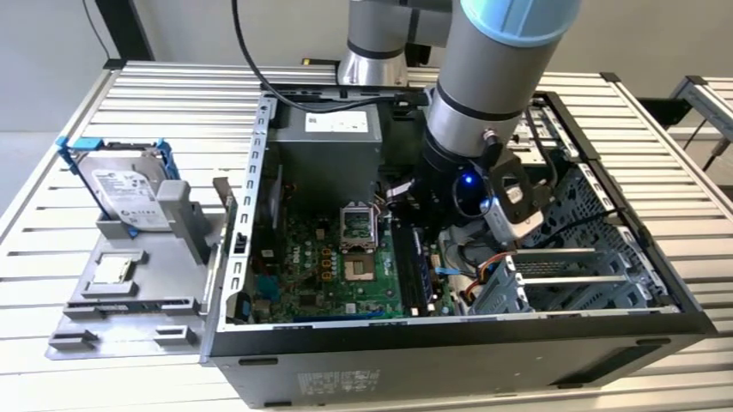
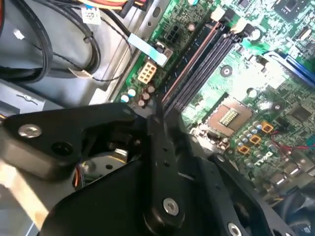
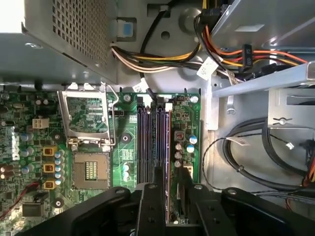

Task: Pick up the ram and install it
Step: 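Insert the ram into the slot, then press down the ram until it locks into place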

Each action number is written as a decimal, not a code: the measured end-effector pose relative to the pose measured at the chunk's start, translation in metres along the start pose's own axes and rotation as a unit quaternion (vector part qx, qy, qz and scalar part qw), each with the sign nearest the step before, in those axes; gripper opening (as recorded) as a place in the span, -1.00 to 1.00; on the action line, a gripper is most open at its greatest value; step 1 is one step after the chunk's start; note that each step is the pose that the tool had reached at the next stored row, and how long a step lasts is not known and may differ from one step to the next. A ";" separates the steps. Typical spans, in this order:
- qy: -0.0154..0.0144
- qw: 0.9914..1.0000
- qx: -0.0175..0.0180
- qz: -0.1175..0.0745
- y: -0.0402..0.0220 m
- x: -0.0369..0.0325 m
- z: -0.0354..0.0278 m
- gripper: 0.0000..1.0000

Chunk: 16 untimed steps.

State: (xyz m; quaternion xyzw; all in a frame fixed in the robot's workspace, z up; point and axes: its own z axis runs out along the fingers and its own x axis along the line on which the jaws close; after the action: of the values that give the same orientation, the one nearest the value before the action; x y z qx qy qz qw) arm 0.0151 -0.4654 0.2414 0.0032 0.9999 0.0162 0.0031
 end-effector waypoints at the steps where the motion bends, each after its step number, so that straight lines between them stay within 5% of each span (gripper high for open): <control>1: 0.000 1.000 0.000 0.000 0.0000 0.0000 -0.0002 -1.00; 16: 0.000 1.000 0.000 0.000 0.0001 0.0000 -0.0014 -1.00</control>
State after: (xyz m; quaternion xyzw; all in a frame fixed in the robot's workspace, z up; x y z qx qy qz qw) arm 0.0151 -0.4654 0.2428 0.0032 0.9999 0.0158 0.0036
